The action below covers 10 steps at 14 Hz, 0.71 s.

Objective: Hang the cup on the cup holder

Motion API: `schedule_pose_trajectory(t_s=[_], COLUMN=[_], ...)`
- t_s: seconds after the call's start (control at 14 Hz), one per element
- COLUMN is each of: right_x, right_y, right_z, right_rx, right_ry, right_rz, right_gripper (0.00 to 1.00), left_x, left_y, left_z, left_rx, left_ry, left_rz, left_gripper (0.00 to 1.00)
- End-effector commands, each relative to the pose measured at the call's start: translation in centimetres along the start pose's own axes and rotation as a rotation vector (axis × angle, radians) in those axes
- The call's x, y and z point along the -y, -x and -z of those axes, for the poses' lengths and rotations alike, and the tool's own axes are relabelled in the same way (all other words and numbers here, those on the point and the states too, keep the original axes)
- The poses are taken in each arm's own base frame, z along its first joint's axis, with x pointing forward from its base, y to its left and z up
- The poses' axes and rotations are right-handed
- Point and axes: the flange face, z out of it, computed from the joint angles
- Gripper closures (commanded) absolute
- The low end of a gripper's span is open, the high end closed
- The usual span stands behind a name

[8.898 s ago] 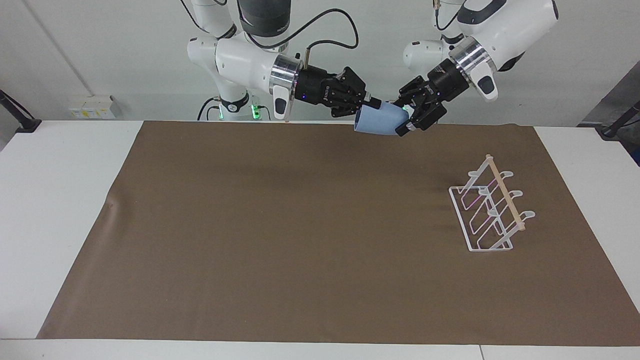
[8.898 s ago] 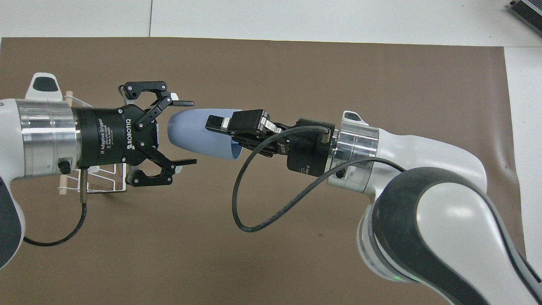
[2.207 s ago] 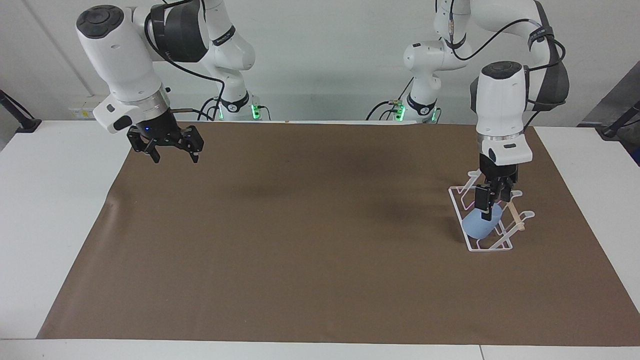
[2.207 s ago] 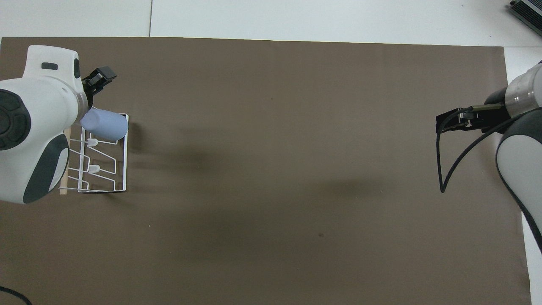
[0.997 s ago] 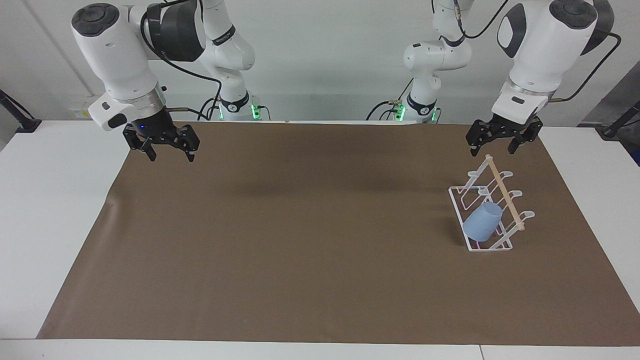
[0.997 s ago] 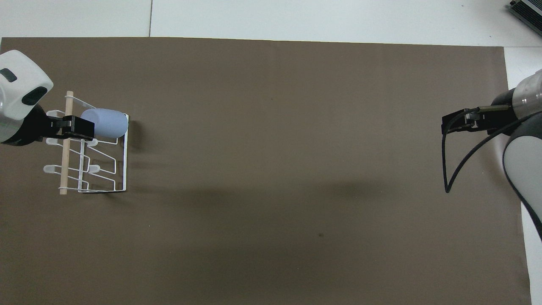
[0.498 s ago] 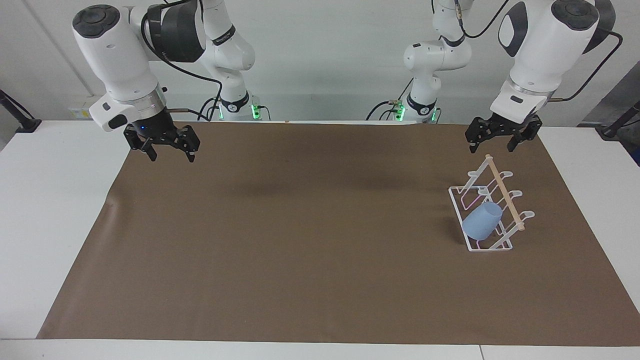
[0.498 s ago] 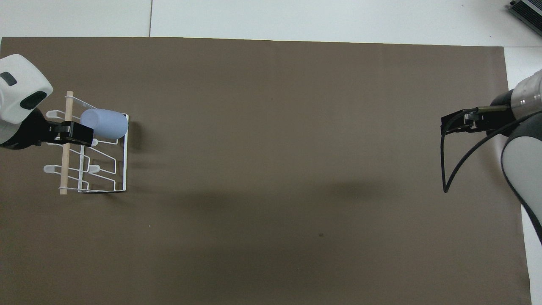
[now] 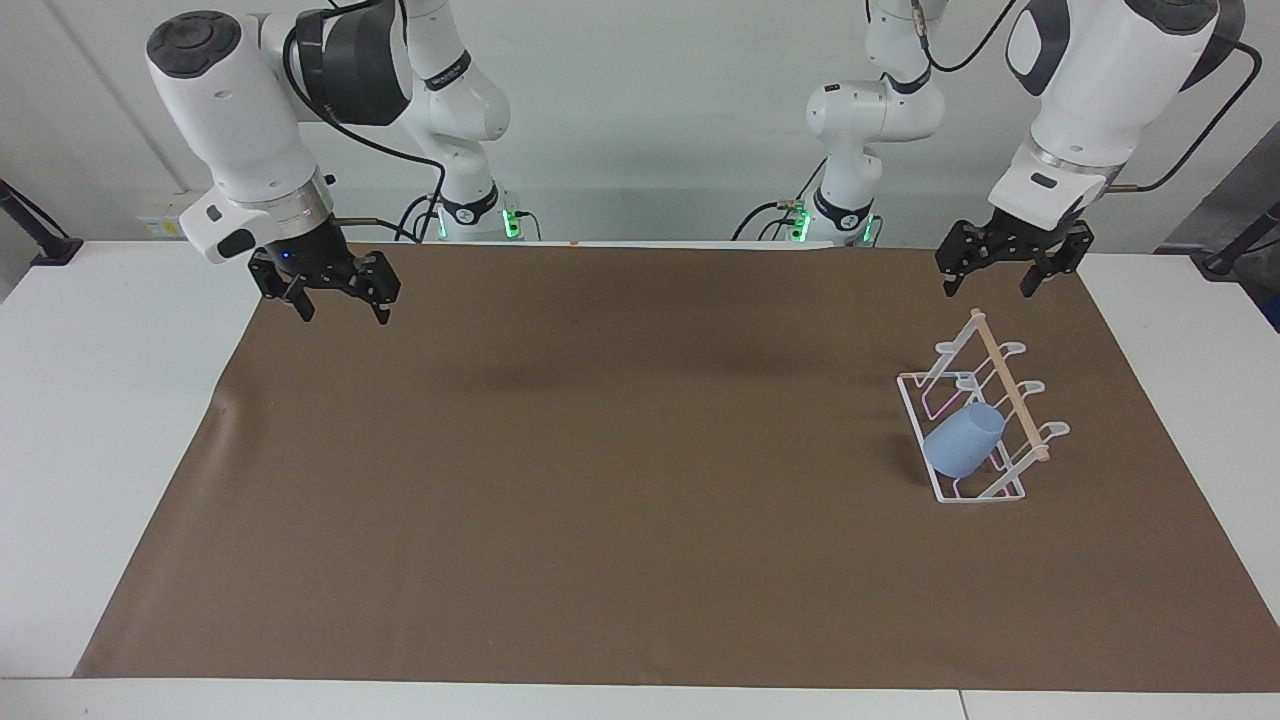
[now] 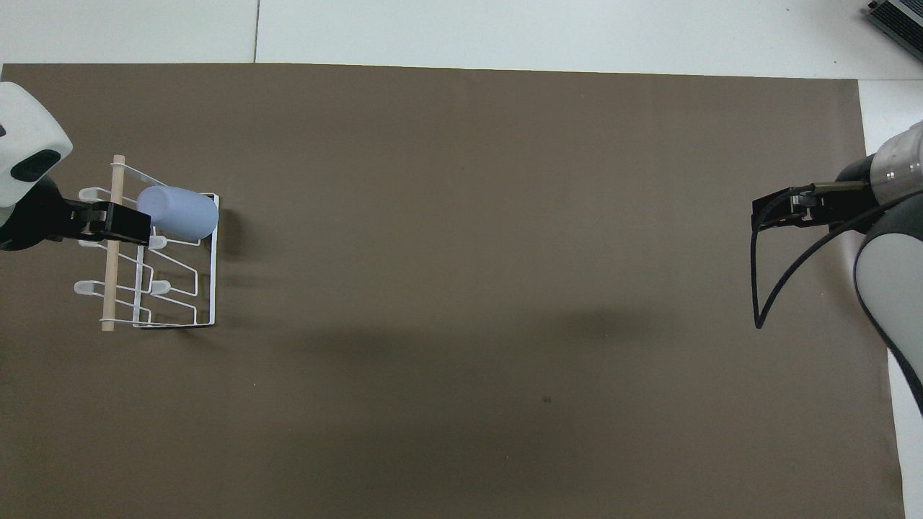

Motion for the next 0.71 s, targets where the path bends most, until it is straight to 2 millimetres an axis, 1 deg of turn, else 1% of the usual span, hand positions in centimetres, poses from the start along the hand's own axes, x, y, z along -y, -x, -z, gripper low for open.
schedule_pose_trajectory(t_s=[0.0,0.07,0.36,0.64], right_x=[-0.9,-0.9,-0.99,-0.9], right_y=[0.59,0.58,0.61,0.59], right_z=[0.05,0.13,0.04,0.05], right_rx=[-0.014,-0.016,-0.013,-0.014], right_ry=[-0.018,-0.018,-0.018,-0.018], right_rz=[-0.033,-0.036,-0.041,-0.039], right_gripper=[0.0,0.0,0.0,0.0], left_x=[0.14,0.11,-0.69,-0.24], left_y=[0.43,0.51,1.03,1.0], left_z=[2.31,2.83,2.74,3.03], left_rx=[0.008,0.009,0.046,0.029], left_ry=[0.021,0.026,0.062,0.075], left_rz=[-0.015,-0.014,-0.031,-0.032], left_gripper=[0.0,0.0,0.0,0.0])
